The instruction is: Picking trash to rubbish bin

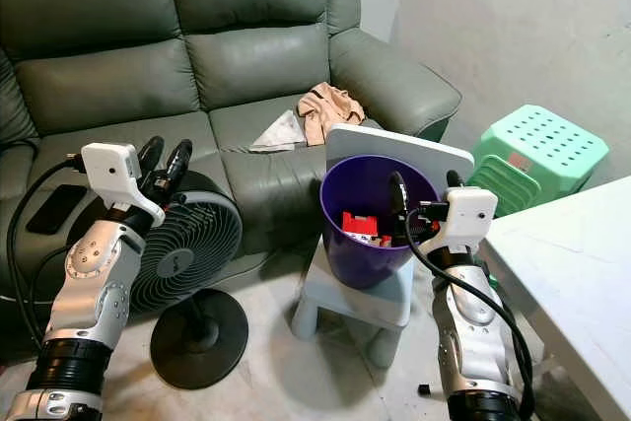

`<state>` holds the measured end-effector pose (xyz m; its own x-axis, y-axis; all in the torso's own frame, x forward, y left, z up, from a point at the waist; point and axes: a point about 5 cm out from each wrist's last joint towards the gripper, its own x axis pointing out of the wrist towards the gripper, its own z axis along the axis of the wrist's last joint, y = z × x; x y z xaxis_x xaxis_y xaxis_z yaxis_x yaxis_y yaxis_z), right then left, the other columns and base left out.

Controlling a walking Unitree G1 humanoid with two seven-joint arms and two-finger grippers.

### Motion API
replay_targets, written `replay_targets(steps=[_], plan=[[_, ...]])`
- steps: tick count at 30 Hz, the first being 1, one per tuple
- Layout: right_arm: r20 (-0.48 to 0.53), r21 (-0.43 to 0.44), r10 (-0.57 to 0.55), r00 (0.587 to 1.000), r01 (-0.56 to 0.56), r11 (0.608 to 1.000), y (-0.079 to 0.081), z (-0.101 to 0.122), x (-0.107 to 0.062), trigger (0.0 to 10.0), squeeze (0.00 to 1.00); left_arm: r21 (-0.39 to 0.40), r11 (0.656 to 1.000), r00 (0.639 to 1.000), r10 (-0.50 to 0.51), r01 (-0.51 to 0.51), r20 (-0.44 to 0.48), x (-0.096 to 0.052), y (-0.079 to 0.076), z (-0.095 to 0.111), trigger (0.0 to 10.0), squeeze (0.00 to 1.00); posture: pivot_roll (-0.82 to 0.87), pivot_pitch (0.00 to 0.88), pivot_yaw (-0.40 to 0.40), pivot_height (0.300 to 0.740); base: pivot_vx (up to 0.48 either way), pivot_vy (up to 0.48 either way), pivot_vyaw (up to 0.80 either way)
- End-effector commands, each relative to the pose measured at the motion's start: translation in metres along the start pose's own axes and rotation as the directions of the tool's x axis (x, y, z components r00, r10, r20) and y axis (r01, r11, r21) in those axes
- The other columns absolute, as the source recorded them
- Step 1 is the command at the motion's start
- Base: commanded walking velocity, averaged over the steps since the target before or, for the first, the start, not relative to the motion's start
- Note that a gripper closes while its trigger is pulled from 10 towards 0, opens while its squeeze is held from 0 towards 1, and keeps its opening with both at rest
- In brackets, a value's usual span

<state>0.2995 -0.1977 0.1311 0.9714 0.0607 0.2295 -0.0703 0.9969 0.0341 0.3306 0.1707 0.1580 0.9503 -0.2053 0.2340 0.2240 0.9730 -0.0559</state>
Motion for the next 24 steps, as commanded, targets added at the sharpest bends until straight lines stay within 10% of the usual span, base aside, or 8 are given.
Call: replay_targets(steps=[1, 24], plan=[[-0.002, 0.000, -0.005, 1.000, 0.005, 1.000, -0.0005, 0.0010, -0.0009, 10.0, 0.00, 0.008, 0.999, 0.999, -0.037, 0.037, 0.013, -0.0004, -0.0039, 0.0031, 10.0, 0.00, -0.04, 0.052, -0.035, 0.740, 0.000, -0.341, -0.77], [0.017, 0.029, 0.011, 1.000, -0.012, 1.000, 0.0032, 0.0007, -0.0028, 10.0, 0.00, 0.045, 0.998, 0.999, -0.052, 0.051, 0.005, -0.0044, -0.0085, -0.0008, 10.0, 0.00, -0.04, 0.064, -0.036, 0.740, 0.000, -0.098, -0.63]])
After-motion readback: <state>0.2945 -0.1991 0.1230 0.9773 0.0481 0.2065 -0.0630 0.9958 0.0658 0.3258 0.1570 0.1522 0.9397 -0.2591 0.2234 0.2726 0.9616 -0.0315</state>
